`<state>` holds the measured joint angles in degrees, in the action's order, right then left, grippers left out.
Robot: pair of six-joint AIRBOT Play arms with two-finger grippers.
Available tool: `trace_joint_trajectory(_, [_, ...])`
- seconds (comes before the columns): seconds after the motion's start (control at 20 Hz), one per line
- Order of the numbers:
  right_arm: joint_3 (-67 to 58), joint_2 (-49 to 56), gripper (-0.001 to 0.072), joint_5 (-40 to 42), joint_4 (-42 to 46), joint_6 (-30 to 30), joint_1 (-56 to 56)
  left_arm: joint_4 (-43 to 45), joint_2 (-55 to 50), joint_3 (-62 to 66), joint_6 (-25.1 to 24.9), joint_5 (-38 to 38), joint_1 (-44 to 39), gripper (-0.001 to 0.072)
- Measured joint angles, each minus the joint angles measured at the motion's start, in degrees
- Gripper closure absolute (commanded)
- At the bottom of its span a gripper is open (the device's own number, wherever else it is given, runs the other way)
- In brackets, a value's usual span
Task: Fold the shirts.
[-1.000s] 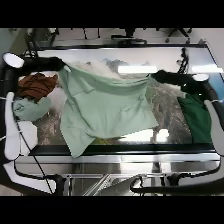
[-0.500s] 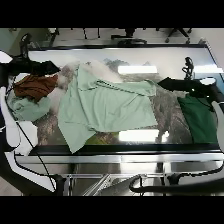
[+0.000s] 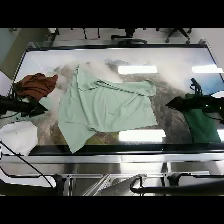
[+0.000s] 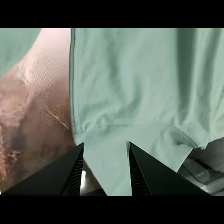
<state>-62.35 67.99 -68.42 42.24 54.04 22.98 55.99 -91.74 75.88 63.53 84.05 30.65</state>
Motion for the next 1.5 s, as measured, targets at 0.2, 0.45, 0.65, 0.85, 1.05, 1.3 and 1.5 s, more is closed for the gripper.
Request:
trace_joint_trajectory(0.2, [3.2, 1.1, 0.0388, -0.5, 0.4, 0.4, -0.4, 0.0, 0.1, -8.6, -2.5, -4.2, 1.4, 0.0388])
trace_joint_trajectory(0.45, [4.5, 3.3, 0.0388, -0.8, 0.7, 0.4, -3.0, -0.5, -4.0, -12.2, -3.7, -7.6, -0.5, 0.0388])
trace_joint_trajectory(0.65, [4.7, 5.0, 0.0388, -0.7, 0.7, 0.5, -6.0, -1.9, -6.4, -12.2, -3.9, -8.5, -3.9, 0.0392])
trace_joint_trajectory(0.85, [4.7, 6.5, 0.0388, -0.8, 0.2, 0.9, -8.2, -0.4, -7.5, -8.2, -4.0, -11.4, -7.3, 0.0696])
trace_joint_trajectory(1.05, [4.7, 7.9, 0.0428, -1.8, -0.5, 0.9, -10.2, 0.1, -7.6, -1.9, -2.7, -10.9, -10.3, 0.0698])
trace_joint_trajectory(1.3, [4.8, 8.5, 0.0693, -1.4, -0.8, 0.1, -12.8, -0.5, -6.3, 3.9, -1.0, -8.1, -13.4, 0.0699])
trace_joint_trajectory(1.5, [1.9, 4.5, 0.0694, -4.2, -9.7, -3.3, -12.7, -3.0, 0.4, 5.5, -0.7, -7.8, -14.6, 0.0699])
